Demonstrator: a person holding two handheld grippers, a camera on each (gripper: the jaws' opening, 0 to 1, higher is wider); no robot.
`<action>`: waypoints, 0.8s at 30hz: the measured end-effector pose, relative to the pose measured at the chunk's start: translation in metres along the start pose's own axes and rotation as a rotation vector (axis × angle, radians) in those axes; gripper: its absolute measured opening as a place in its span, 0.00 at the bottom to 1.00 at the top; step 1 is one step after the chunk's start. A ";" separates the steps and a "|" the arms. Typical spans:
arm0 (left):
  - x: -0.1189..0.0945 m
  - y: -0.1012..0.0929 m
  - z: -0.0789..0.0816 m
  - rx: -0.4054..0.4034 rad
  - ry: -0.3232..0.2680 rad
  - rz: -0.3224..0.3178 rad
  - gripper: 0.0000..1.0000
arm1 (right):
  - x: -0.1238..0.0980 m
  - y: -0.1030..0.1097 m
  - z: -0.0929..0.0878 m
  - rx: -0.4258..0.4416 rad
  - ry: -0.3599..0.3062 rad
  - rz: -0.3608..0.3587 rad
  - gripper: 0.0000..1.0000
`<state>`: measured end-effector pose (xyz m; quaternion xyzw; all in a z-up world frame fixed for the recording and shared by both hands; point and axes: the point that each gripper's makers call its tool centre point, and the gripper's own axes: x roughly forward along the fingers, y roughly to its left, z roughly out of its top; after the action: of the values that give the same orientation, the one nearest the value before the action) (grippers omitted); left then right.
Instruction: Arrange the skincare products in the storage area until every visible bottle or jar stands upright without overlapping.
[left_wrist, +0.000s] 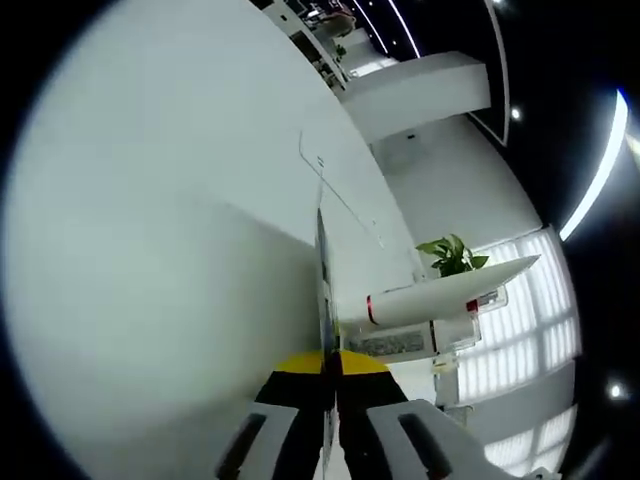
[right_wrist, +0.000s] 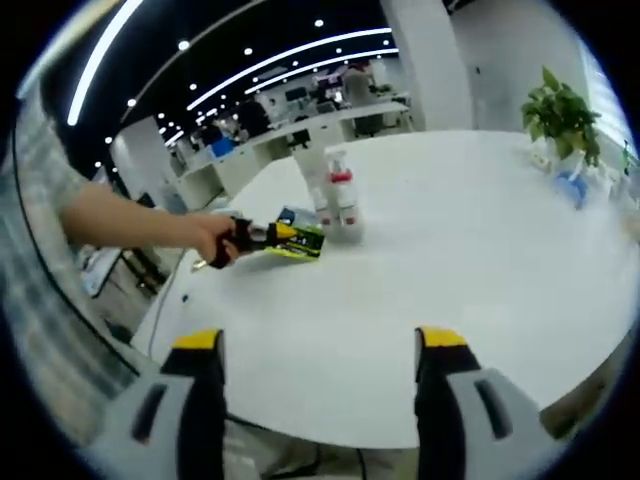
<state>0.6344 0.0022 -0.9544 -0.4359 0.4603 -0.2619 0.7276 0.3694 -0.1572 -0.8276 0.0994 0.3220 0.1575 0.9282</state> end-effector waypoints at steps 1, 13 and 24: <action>0.000 0.001 0.001 0.002 0.000 0.009 0.03 | 0.000 0.001 -0.002 0.000 0.000 0.004 0.76; -0.008 0.013 0.012 0.043 0.002 0.087 0.28 | 0.005 0.013 -0.004 0.005 0.000 0.046 0.76; -0.016 0.013 0.007 0.171 0.051 0.139 0.42 | 0.015 0.025 0.003 -0.031 -0.001 0.089 0.76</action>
<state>0.6330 0.0234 -0.9572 -0.3324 0.4837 -0.2601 0.7667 0.3770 -0.1290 -0.8265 0.0992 0.3144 0.2037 0.9218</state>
